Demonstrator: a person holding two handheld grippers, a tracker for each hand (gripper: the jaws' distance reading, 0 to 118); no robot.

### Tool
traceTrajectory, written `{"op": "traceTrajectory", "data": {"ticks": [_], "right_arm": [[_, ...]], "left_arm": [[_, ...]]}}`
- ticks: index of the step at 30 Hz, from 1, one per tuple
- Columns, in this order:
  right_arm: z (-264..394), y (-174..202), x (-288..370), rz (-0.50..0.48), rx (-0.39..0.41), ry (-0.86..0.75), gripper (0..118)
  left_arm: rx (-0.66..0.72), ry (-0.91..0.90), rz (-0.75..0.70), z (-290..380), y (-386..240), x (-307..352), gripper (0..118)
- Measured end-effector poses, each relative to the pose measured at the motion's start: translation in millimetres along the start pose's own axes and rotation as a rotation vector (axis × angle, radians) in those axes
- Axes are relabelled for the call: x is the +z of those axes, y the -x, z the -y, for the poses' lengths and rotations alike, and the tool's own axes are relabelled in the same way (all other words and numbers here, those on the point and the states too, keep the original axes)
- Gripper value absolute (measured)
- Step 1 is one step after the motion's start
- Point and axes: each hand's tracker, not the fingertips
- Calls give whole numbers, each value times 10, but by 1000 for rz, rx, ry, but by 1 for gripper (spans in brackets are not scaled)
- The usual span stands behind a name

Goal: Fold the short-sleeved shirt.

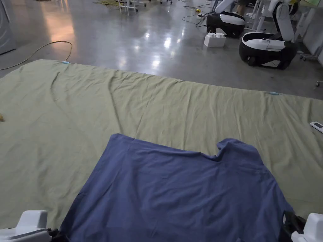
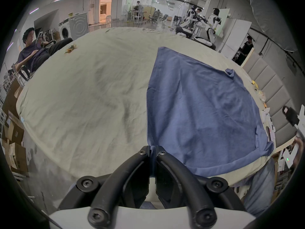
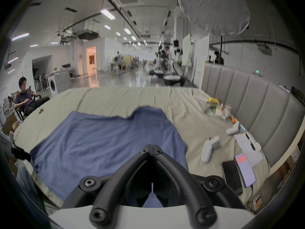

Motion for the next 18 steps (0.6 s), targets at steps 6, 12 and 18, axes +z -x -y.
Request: {"op": "traceTrajectory", "data": {"ticks": [6,12,18], "right_arm": [[346,-342,118,24,6,221,43],[760,-404,81,45,21,426,52],[986,-319,-197,46,10,547,60]], "left_arm": [[-28,-9,-12,-39,-12,59,6],[-33,-3,-36,-16,-18,25,6],[-39,9,-47,15,-93,10,6]]}}
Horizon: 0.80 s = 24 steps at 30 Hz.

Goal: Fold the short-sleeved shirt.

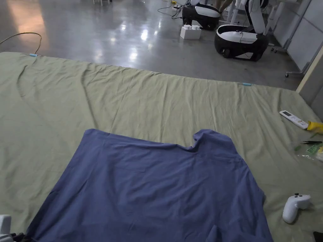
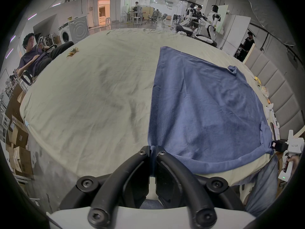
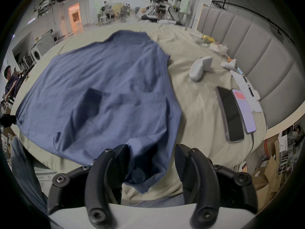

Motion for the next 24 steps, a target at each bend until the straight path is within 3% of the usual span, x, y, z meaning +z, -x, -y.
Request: {"op": "traceTrajectory", "data": {"ticks": [2,3,4,5,7,9,14,17,24], "right_arm": [[13,31,-121,16,14,63,59],[21,36,-177,4,28,87,53],[33,34,-159,-16,23,58,43],[37,38,-135,-54,17,33,23],[24,48,-123,-63,18,48,9],[25,74,-76,-34,76,37,6],[-6,-26,172,-17,43,-51,5],[-65,-107,345,-57,-34,-120,5],[-320,-130,505,-55,-52,-244,5]], "left_arm": [[3,1,-2,-1,12,7,6],[5,2,-2,4,12,5,6],[9,3,-1,8,12,2,6],[12,3,0,5,36,3,6],[16,4,0,17,35,4,6],[19,1,-1,19,28,24,6],[50,-32,16,-12,41,110,6],[66,-85,28,-61,58,171,6],[78,-153,38,-290,47,180,6]]}}
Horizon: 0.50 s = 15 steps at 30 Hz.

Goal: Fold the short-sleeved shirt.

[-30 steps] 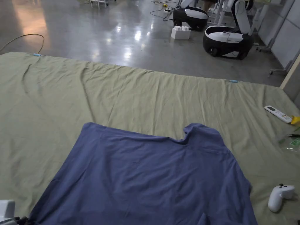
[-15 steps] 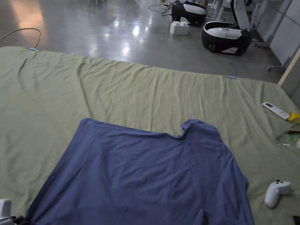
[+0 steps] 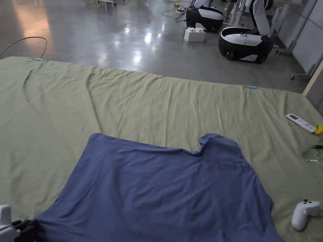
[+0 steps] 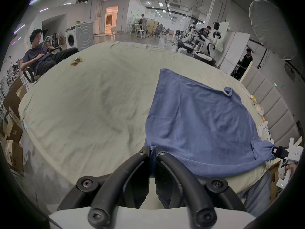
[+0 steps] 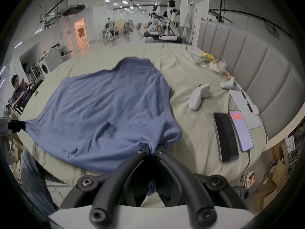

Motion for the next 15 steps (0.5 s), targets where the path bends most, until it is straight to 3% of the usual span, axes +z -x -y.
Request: {"op": "traceTrajectory", "data": {"ticks": [14,15], "right_arm": [[-1028,21,-694,8,3,-79,5],[-1095,10,-794,9,1,-73,5]], "left_arm": [[-13,-55,-5,-904,-238,-766,6],[-22,-52,-11,-744,-187,-588,6]]}}
